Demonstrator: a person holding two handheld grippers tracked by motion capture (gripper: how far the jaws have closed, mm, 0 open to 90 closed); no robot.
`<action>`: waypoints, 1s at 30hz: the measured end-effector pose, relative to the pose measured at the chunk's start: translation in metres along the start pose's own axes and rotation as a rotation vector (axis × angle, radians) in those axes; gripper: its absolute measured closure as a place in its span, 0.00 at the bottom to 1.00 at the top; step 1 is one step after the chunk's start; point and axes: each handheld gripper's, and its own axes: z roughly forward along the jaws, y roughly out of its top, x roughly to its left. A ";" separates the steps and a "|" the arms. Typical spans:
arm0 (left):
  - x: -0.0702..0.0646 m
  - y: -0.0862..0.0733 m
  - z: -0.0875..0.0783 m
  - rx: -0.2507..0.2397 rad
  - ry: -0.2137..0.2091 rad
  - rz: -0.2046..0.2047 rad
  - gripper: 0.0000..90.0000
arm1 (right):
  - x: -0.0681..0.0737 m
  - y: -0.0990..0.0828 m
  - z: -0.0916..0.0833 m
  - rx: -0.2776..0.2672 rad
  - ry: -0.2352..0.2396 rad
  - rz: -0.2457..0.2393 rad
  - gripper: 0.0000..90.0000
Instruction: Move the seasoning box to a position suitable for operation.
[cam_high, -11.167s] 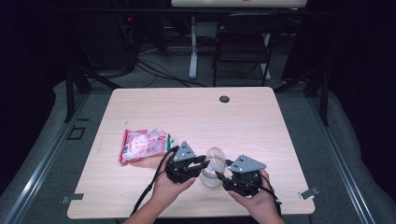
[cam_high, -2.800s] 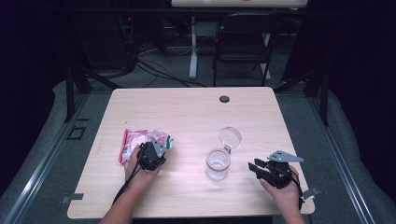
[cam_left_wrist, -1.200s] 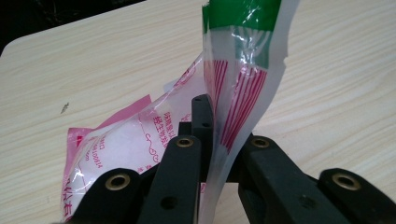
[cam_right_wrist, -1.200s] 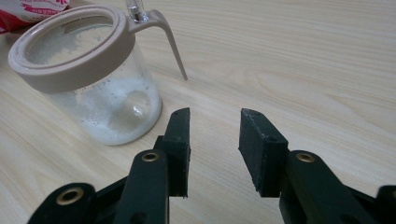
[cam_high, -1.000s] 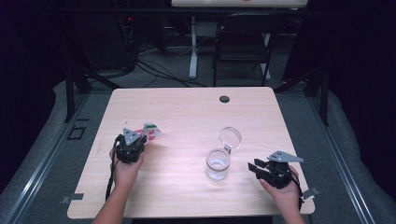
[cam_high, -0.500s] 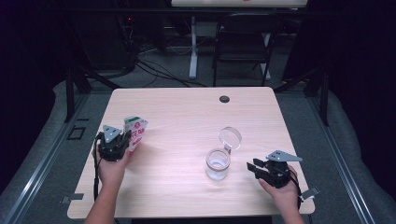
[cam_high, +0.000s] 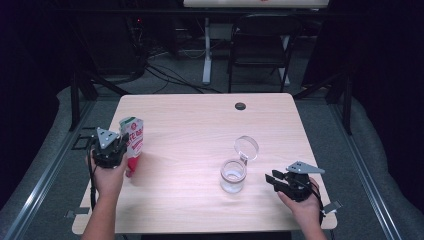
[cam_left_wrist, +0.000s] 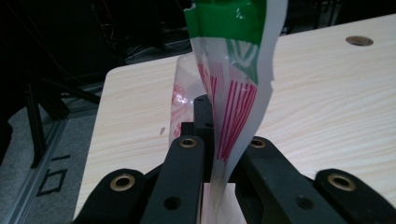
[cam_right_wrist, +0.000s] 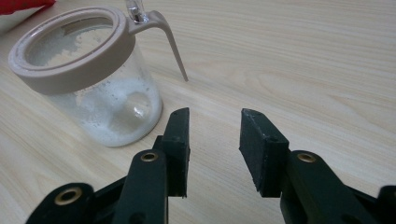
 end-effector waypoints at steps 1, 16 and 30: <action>0.002 0.003 -0.004 -0.013 0.000 -0.008 1.00 | 0.000 0.000 0.000 0.002 0.000 0.001 0.70; -0.017 0.018 -0.018 -0.035 -0.083 0.025 1.00 | 0.000 0.000 -0.001 -0.002 -0.001 0.002 0.70; -0.061 0.023 -0.017 -0.016 -0.257 0.087 1.00 | 0.000 0.000 -0.001 -0.004 -0.002 0.001 0.69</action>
